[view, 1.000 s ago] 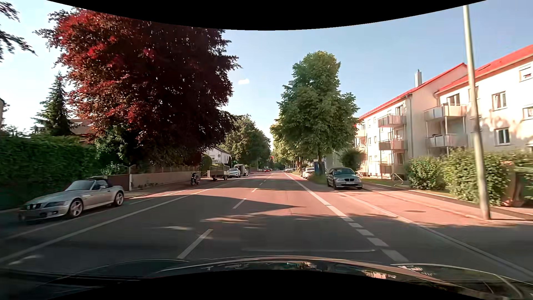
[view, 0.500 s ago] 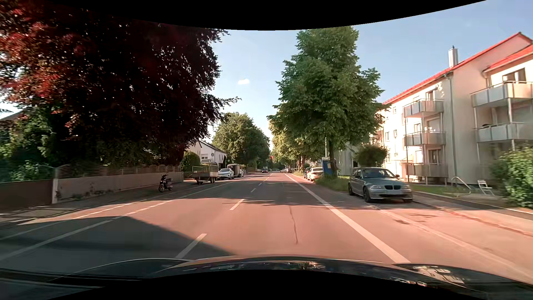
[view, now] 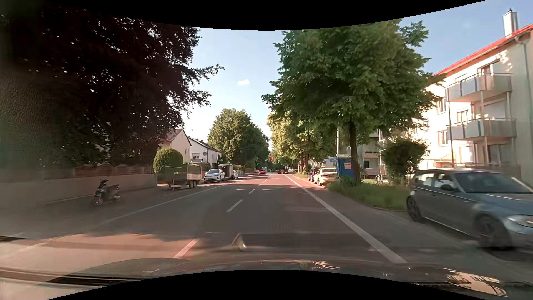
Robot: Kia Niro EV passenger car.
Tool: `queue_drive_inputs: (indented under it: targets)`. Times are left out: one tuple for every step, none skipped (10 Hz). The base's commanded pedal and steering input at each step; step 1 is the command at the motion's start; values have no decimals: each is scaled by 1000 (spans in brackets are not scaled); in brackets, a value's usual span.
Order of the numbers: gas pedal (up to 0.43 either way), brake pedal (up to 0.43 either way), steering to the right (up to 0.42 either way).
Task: Follow the waypoints while adhering to traffic rules and regulations
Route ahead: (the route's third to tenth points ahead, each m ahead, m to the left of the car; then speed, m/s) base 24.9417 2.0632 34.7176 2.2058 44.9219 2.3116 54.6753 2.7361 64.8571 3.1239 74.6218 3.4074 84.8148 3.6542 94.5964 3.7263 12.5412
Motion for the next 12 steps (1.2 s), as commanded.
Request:
queue_drive_inputs:
  targets:
    - [118, 6, -3]
    - [118, 6, -3]
    - [118, 6, -3]
    - [118, 6, -3]
    - [118, 6, -3]
    - [118, 6, -2]
    - [130, 6, -2]
    - [130, 6, -2]
    - [130, 6, -2]
    - [138, 6, -1]
    - [138, 6, -1]
    - [138, 6, -2]
